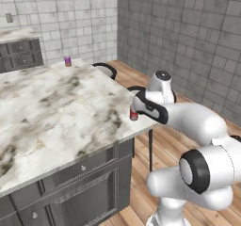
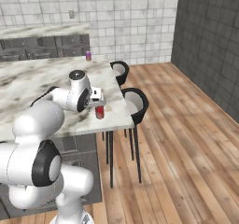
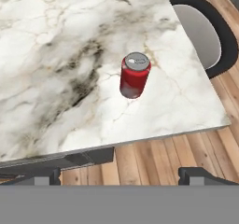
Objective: Four empty soda cans are scattered around the kitchen. Gather all the cans and cluster them next to the stove for recycling.
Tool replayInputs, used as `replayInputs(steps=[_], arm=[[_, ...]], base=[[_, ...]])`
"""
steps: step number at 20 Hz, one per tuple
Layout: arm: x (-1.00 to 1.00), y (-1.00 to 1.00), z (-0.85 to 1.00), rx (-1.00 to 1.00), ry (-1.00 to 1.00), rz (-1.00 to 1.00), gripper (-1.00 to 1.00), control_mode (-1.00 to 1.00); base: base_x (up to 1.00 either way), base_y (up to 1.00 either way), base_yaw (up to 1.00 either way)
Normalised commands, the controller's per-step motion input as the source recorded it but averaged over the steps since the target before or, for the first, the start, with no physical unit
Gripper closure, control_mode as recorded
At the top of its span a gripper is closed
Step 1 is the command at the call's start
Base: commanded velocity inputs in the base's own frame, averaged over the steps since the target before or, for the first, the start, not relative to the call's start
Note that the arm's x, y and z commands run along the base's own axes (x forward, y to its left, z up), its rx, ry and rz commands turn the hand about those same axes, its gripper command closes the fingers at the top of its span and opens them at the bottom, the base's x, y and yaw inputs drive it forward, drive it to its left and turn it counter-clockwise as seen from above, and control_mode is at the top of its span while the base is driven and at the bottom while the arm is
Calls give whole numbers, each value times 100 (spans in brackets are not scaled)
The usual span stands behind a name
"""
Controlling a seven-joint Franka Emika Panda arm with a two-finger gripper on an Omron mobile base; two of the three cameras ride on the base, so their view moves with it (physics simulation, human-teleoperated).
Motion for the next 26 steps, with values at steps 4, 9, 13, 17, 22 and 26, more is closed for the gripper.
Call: replayInputs(steps=[4,9,13,17,22,26], arm=[[30,0,-16,0,0,0,-100,-100],[25,0,-20,0,1,0,-100,-100],[28,1,-16,0,0,0,-100,-100],[27,1,-14,0,0,0,-100,-100],[21,2,-15,0,0,0,-100,-100],[22,10,-12,0,0,0,-100,-100]], base=[[0,0,0],[0,0,0],[0,0,0],[0,0,0],[0,0,0],[0,0,0]])
